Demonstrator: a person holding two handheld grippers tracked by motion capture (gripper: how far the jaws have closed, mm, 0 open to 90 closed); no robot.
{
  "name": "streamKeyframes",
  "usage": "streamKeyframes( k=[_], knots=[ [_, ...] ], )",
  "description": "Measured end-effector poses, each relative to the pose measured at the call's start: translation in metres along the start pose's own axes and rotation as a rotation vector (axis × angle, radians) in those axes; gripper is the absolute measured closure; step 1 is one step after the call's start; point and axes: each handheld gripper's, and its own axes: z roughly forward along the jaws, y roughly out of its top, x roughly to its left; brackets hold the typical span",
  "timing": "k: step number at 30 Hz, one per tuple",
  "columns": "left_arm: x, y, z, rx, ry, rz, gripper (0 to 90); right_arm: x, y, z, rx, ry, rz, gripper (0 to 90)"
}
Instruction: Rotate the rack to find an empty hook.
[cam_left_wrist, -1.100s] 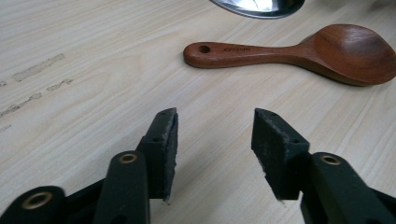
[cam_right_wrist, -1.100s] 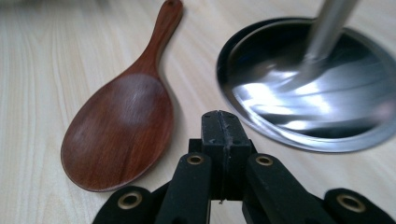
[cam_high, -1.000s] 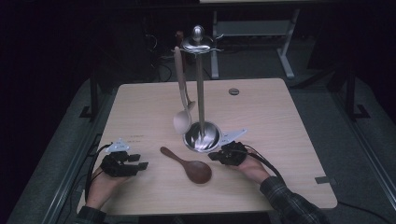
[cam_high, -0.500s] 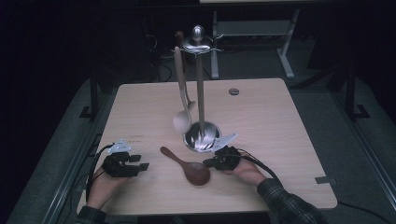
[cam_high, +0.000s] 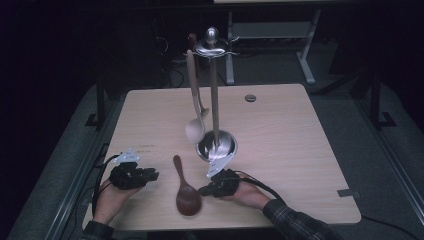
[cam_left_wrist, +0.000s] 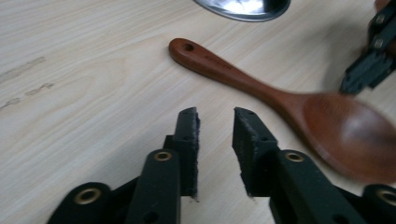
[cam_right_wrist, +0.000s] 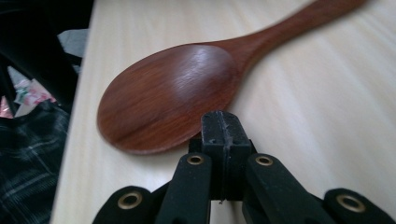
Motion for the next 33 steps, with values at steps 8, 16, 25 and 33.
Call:
streamKeyframes(
  k=[8,16,25,33],
  knots=[
    [-0.016,0.009,0.004,0.004,-0.062,0.018,89.6,0.000,0.004,-0.008,-0.023,-0.040,-0.004,89.9],
    [-0.048,0.024,0.033,0.045,-0.126,0.102,89.7,-0.007,-0.013,-0.042,-0.045,-0.170,0.049,66.4],
    [-0.082,0.032,0.069,0.104,-0.205,0.174,89.6,-0.017,-0.039,-0.084,-0.089,-0.274,0.159,50.5],
    [-0.097,0.025,0.086,0.180,-0.253,0.168,89.6,-0.019,-0.055,-0.100,-0.064,-0.314,0.191,48.5]
  ],
)
